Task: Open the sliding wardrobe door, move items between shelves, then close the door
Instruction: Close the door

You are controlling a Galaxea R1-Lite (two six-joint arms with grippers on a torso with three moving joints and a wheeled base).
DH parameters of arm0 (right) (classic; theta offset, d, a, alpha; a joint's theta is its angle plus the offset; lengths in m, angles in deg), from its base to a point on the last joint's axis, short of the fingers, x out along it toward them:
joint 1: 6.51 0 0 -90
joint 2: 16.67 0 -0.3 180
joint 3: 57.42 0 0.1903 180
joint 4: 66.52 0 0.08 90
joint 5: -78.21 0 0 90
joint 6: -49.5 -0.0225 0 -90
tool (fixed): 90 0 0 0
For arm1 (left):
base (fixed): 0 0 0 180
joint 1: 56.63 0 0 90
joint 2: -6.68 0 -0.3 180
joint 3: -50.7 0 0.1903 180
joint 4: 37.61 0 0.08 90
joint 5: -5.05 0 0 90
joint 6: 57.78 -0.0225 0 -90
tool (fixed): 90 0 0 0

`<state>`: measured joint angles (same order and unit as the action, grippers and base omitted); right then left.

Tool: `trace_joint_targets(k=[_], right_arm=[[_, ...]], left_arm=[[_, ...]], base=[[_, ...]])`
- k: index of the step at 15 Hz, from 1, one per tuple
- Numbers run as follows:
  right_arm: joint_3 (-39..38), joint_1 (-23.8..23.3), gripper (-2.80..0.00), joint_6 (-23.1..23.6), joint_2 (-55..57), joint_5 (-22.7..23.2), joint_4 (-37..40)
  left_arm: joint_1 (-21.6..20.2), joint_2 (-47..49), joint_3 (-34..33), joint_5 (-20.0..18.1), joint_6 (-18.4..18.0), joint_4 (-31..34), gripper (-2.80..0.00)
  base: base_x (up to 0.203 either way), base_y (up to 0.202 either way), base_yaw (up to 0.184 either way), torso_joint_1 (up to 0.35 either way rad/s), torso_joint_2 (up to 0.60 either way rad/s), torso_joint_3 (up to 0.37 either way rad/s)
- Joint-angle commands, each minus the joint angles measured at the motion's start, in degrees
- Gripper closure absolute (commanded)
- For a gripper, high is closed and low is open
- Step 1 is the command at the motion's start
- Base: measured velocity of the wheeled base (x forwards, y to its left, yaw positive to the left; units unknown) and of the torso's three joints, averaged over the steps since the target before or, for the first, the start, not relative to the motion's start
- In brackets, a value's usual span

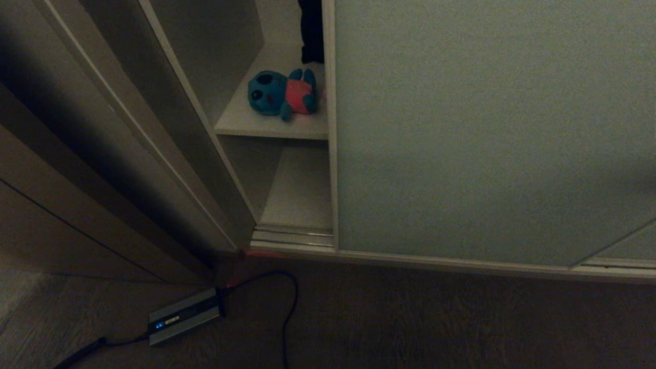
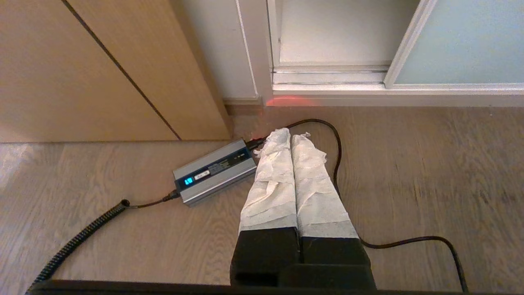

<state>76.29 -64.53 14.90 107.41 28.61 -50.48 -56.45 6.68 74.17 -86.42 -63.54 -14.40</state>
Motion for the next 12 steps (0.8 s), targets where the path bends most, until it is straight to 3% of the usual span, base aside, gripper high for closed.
trace_joint_targets(k=[1, 6, 12], right_arm=[[0.0, 1.7, 0.0, -1.6, 2.2, 0.1, -4.4], [0.0, 2.4, 0.0, -7.3, 4.9, -0.1, -12.8], [-4.8, 4.2, 0.0, -7.9, 1.4, 0.0, -13.0]], left_arm=[[0.0, 0.1, 0.0, 0.0, 0.0, 0.0, 0.0], [0.0, 0.1, 0.0, 0.0, 0.0, 0.0, 0.0], [0.0, 0.1, 0.0, 0.0, 0.0, 0.0, 0.0]], base=[[0.0, 0.0, 0.0, 0.0, 0.0, 0.0], [0.0, 0.0, 0.0, 0.0, 0.0, 0.0], [0.0, 0.0, 0.0, 0.0, 0.0, 0.0]])
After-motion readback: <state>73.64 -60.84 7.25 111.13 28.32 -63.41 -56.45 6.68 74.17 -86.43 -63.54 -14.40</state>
